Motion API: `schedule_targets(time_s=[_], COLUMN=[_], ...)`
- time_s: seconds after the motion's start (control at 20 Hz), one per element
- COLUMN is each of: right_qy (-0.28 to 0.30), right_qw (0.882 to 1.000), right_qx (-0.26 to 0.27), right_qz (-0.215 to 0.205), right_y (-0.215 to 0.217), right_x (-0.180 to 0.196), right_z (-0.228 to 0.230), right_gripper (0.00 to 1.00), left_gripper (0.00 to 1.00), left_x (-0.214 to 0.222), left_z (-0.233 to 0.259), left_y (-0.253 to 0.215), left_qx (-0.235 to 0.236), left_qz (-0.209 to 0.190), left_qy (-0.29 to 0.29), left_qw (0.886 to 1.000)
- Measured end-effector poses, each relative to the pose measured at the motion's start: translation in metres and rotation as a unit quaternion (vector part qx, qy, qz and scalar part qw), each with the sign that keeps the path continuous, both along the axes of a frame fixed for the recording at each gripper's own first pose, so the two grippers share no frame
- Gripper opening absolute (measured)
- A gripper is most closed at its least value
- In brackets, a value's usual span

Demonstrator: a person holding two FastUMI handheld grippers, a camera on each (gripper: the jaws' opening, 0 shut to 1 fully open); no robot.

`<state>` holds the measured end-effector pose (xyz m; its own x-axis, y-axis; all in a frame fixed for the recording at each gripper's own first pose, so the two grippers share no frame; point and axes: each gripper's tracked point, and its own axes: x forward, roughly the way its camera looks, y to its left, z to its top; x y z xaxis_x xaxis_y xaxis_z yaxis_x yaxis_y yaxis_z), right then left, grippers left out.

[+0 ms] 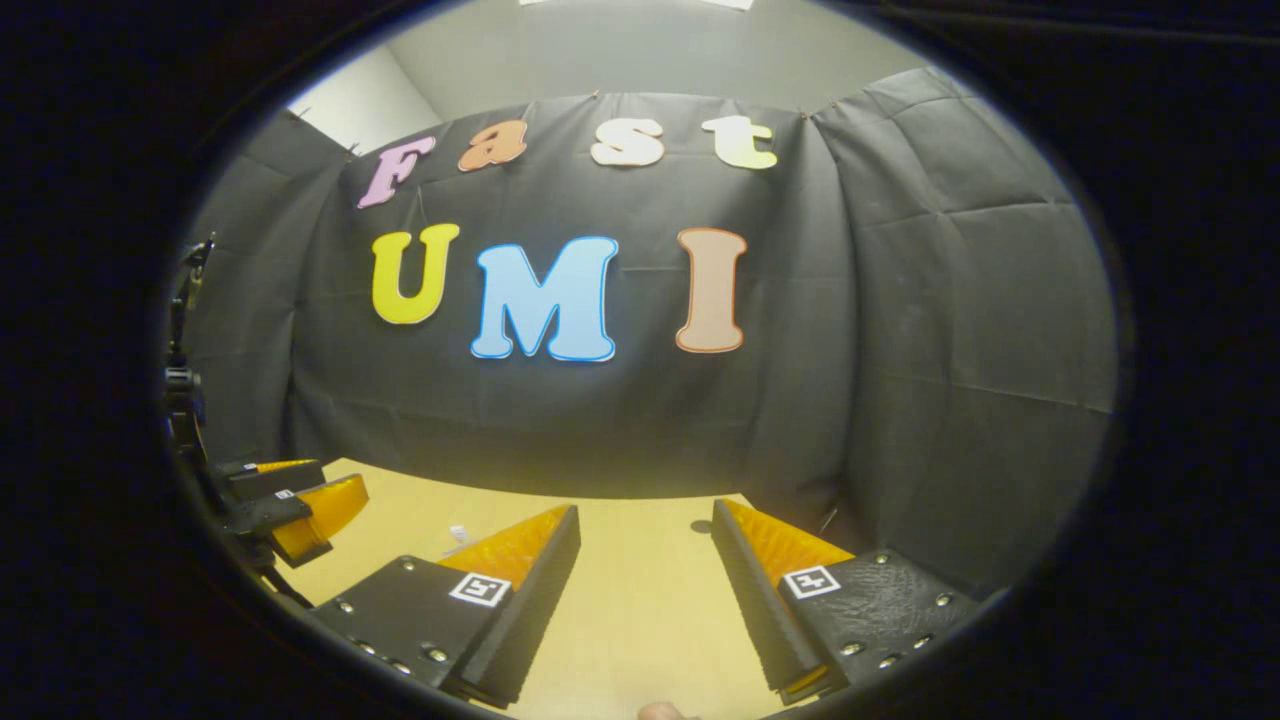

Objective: Put the toothbrush and toothpaste on the desktop into the cup, then pick up the cup and place it on the coaster on the desktop.

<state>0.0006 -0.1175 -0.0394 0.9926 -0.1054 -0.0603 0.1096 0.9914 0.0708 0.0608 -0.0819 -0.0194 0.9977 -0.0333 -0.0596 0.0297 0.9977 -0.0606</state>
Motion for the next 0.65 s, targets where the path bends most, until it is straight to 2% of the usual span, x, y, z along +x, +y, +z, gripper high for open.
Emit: schedule_targets(time_s=[0.1,0.15,0.4,0.5,0.65], right_qy=[-0.002,-0.003,-0.004,-0.008,-0.011], right_qw=[1.000,1.000,0.999,0.999,1.000], right_qx=[-0.001,-0.005,-0.004,-0.004,-0.006], right_qz=[0.013,0.017,0.035,0.033,0.024], right_y=[-0.007,-0.013,-0.041,-0.056,-0.081], right_x=[-0.004,-0.005,-0.013,-0.014,-0.017], right_z=[-0.004,-0.007,-0.014,-0.015,-0.016], right_gripper=[0.84,0.80,0.80,0.84,0.84], left_gripper=[0.87,0.87,0.88,0.88,0.88], left_x=[-0.006,-0.008,-0.014,-0.015,-0.013], left_z=[0.001,0.002,-0.004,-0.002,-0.002], left_y=[-0.004,-0.008,-0.035,-0.051,-0.078], left_qx=[0.003,0.005,-0.005,-0.005,-0.002], left_qz=[0.016,0.024,0.047,0.048,0.041], left_qy=[-0.007,-0.007,0.000,0.000,0.000], left_qw=[1.000,1.000,0.999,0.999,0.999])
